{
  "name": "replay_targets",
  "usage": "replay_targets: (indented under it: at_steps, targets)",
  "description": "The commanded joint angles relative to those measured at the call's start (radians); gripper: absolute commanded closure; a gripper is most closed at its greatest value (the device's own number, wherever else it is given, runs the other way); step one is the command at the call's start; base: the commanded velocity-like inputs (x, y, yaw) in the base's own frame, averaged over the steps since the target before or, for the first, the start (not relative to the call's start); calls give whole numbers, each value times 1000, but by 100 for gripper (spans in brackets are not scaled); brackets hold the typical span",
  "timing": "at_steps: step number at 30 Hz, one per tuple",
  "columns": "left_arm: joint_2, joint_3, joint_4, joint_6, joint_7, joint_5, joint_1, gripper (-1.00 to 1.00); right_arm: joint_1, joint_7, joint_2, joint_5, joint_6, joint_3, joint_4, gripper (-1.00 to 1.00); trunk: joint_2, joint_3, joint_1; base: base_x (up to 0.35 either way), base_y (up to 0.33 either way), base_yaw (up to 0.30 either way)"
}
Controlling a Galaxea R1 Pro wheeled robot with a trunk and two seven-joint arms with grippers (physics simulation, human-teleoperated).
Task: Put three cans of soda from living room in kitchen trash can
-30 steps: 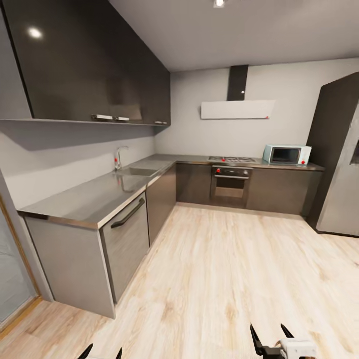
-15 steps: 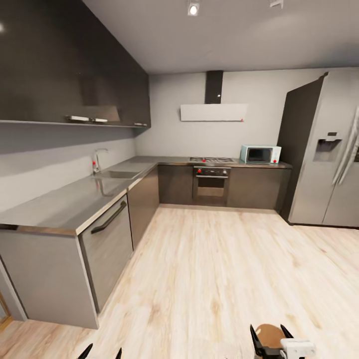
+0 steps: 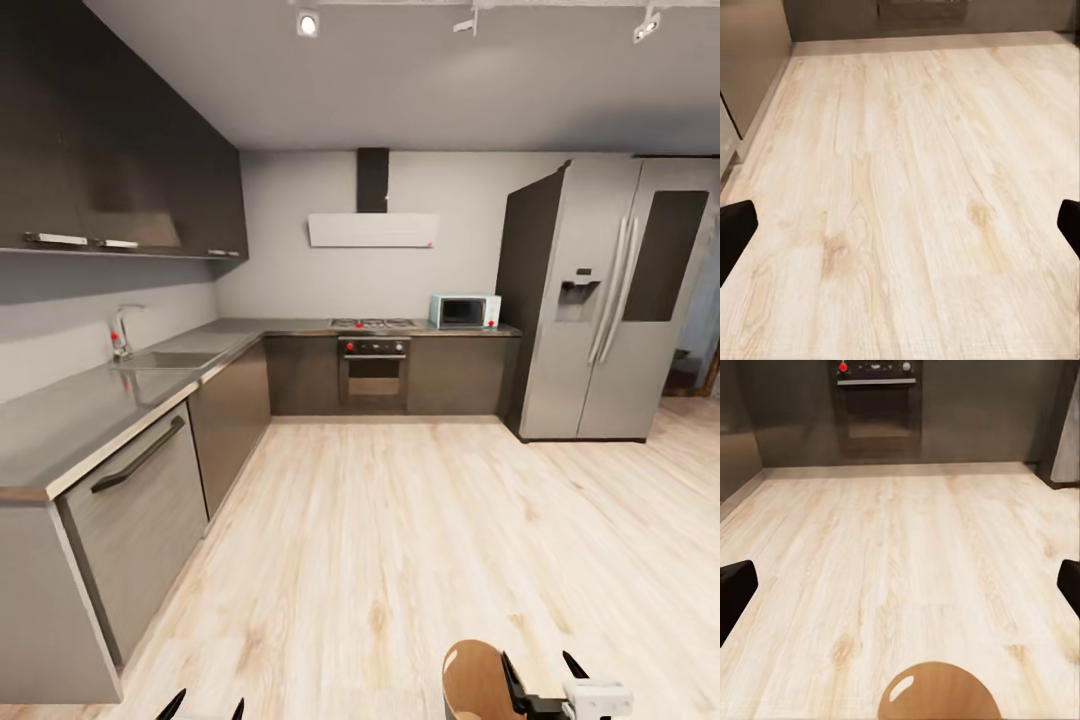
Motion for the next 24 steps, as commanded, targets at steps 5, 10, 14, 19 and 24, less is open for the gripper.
replay_targets:
  at_steps: [5,10,14,19,24]
  targets:
    - [0,0,0,0,0,0,0,-100,0,0,0,0,0,0,2,-100,0,4,0,250,-96,-239]
    - [0,1,0,1,0,2,0,-100,0,-3,0,0,0,1,3,-100,0,6,0,273,-19,-130]
    - [0,1,-1,1,-1,5,0,-100,0,0,0,1,0,1,3,-100,0,6,0,93,-4,-28]
    - [-1,1,1,2,-1,1,0,-100,0,1,0,1,0,1,3,-100,0,6,0,42,-1,-7]
    - [-1,1,2,1,0,-1,0,-100,0,2,0,0,1,1,3,-100,0,8,0,32,0,-33]
